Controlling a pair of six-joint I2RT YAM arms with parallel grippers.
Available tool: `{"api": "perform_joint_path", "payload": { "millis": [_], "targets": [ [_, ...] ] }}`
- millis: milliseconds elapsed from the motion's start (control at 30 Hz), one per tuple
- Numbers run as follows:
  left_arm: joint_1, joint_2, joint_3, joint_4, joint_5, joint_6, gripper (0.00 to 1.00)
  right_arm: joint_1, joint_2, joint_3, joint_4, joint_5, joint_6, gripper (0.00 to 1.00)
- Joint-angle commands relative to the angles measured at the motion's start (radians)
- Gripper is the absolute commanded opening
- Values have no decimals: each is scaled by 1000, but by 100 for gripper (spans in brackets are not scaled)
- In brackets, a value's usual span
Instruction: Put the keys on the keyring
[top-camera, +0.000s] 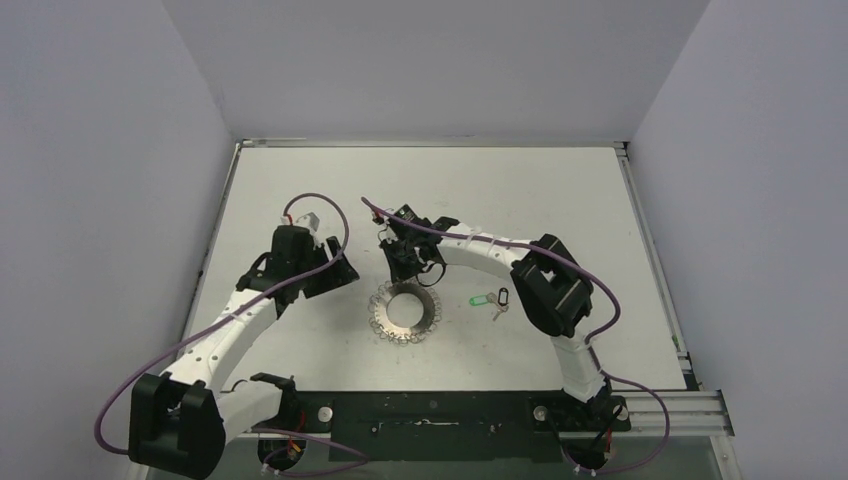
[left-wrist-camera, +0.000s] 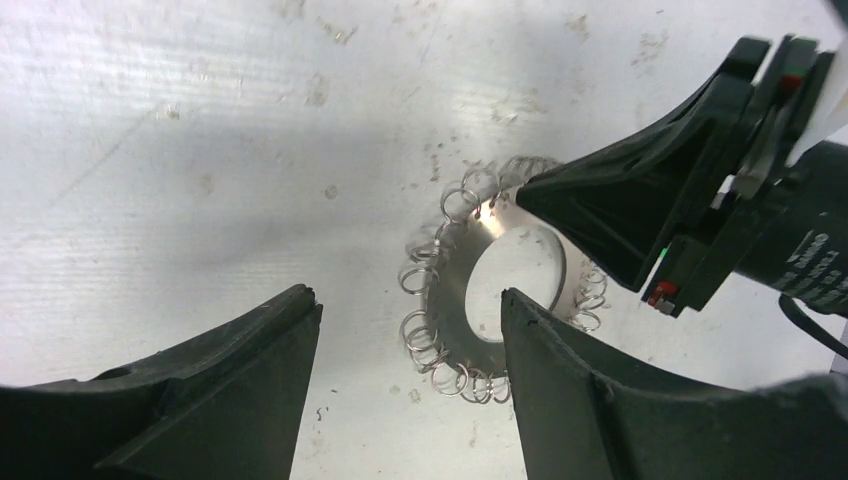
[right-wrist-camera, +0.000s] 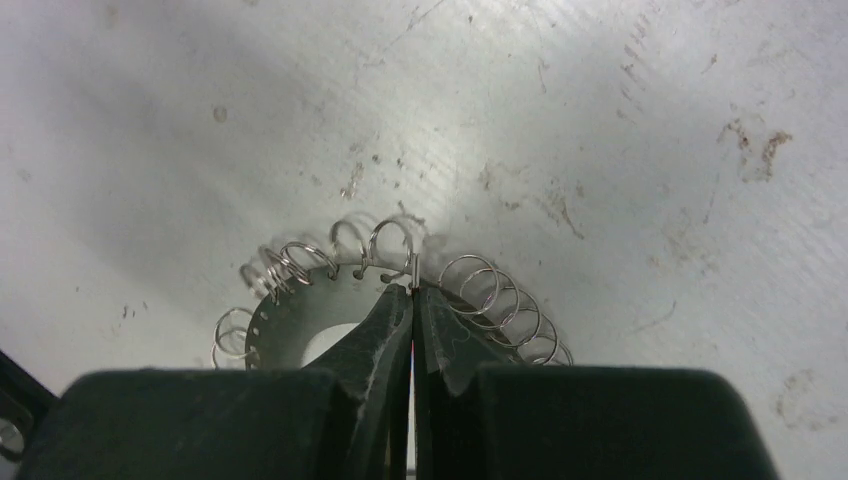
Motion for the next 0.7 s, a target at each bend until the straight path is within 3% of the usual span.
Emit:
{"api": "perform_joint_path", "payload": {
  "millis": [0, 167, 400, 667],
  "targets": [
    [9, -76, 111, -20, 10, 116, 64, 9, -198, -33, -5, -38, -129, 0],
    [9, -155, 172, -24, 49, 218, 63, 17, -372, -105, 12, -90, -246, 0],
    [8, -252, 167, 80, 256, 400, 61, 17, -534, -185, 19, -184, -347, 0],
    [8, -319, 68, 223, 705, 655, 57, 22, -610, -254, 52, -343, -395, 0]
  ]
}}
